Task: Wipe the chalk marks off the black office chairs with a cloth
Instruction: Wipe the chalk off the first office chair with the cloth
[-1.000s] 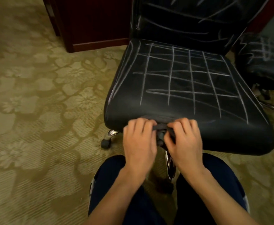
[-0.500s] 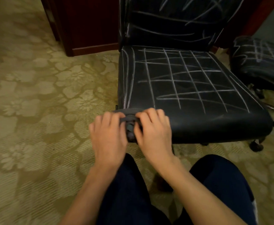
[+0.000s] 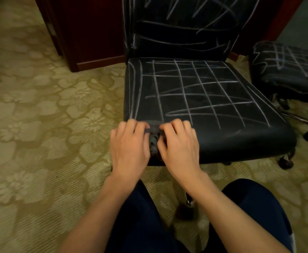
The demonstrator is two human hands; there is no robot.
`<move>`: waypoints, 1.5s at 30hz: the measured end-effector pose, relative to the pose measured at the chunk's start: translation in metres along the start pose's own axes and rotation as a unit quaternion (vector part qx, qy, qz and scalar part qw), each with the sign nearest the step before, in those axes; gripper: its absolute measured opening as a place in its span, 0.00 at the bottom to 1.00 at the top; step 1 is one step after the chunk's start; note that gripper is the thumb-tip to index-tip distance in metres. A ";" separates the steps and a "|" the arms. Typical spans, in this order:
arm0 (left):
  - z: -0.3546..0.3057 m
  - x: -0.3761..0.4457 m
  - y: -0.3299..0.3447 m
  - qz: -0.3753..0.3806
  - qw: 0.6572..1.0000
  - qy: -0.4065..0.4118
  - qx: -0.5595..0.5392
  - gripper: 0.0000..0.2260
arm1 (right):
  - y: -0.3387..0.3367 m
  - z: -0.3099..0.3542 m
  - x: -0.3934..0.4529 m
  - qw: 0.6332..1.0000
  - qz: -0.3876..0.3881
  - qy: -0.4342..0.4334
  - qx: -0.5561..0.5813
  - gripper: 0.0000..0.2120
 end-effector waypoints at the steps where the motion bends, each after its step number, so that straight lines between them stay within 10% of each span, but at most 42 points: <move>1: 0.000 0.009 -0.001 0.008 1.000 -0.010 0.007 0.07 | -0.001 0.000 0.008 1.000 0.005 -0.001 -0.006 0.07; 8: -0.050 -0.011 0.018 0.027 0.998 0.048 -0.005 0.08 | -0.016 -0.061 -0.023 1.000 -0.004 -0.021 -0.016 0.11; 15: -0.178 0.058 0.090 0.103 0.986 0.120 -0.043 0.08 | -0.056 -0.197 -0.012 0.987 -0.048 0.134 -0.071 0.12; 25: -0.183 0.034 0.094 0.125 0.978 0.162 -0.038 0.08 | -0.048 -0.211 -0.048 0.990 -0.061 0.119 -0.039 0.10; 31: -0.252 0.094 0.139 0.192 0.967 0.164 -0.042 0.11 | -0.052 -0.262 -0.002 0.948 -0.092 0.297 -0.061 0.10; 45: -0.076 -0.054 -0.008 0.009 1.000 -0.028 0.009 0.08 | -0.040 -0.046 -0.055 0.996 0.041 0.038 0.069 0.13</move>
Point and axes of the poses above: each hand's wrist, its own x-axis towards the middle knuckle, its own y-axis out of the palm, z = x × y, the point moved 1 cm from there along x, towards the middle knuckle, and after that the axes turned 6 degrees about y, right-handed, at the moved point
